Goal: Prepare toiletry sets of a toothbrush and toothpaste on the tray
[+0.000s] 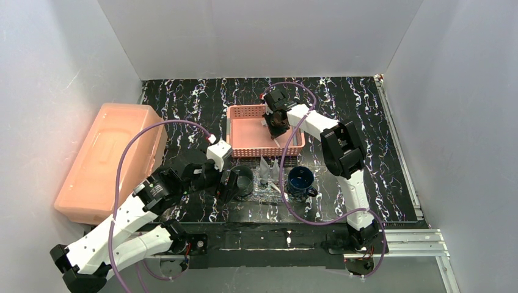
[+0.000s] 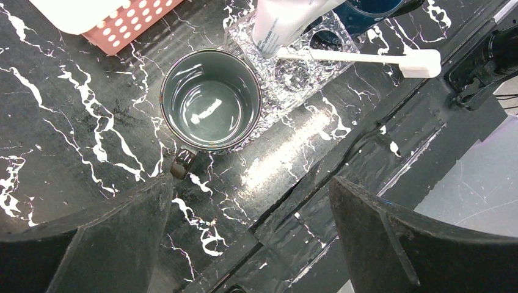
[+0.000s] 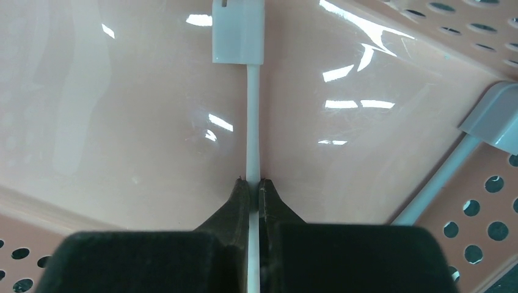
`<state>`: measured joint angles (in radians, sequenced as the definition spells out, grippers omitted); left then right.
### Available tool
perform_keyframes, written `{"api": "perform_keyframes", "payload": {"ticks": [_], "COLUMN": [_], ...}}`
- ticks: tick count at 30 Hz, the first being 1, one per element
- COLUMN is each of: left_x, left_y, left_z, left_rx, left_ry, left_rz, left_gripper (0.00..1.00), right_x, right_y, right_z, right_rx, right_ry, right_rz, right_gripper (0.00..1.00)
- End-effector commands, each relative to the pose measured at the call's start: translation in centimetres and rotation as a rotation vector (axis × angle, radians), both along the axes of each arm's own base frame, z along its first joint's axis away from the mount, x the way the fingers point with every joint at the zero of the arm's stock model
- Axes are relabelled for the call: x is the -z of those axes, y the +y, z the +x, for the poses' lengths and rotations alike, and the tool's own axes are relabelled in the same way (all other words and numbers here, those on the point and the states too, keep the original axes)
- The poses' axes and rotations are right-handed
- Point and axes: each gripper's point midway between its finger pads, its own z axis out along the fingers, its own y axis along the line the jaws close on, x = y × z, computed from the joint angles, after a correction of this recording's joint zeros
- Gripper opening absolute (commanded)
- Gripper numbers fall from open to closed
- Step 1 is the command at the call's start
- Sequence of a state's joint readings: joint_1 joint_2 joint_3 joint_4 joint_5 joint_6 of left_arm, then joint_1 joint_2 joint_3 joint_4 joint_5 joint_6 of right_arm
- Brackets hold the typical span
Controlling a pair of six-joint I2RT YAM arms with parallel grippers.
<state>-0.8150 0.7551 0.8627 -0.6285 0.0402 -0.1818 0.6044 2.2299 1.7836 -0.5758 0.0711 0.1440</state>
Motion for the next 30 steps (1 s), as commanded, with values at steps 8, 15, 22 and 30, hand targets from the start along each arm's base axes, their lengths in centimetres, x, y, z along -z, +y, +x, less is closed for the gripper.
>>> {"api": "perform_keyframes", "payload": {"ticks": [8, 15, 22, 30], "left_x": [0.2, 0.3, 0.5, 0.5], "left_y": [0.1, 0.1, 0.0, -0.1], "left_z": [0.7, 0.9, 0.9, 1.0], "left_rx": [-0.012, -0.014, -0.013, -0.013], "left_ry": [-0.012, -0.01, -0.002, -0.004], "left_rz": [0.026, 0.035, 0.041, 0.04], "left_gripper": [0.99, 0.99, 0.99, 0.99], "right_x": [-1.3, -5.0, -8.9, -13.6], "right_y": [1.0, 1.5, 1.5, 1.1], "right_z": [0.3, 0.6, 0.9, 0.8], "right_rx": [-0.043, -0.081, -0.094, -0.09], "right_ry": [-0.032, -0.126, -0.215, -0.326], "right_rz": [0.029, 0.096, 0.136, 0.179], "right_gripper": [0.01, 0.01, 0.01, 0.01]}}
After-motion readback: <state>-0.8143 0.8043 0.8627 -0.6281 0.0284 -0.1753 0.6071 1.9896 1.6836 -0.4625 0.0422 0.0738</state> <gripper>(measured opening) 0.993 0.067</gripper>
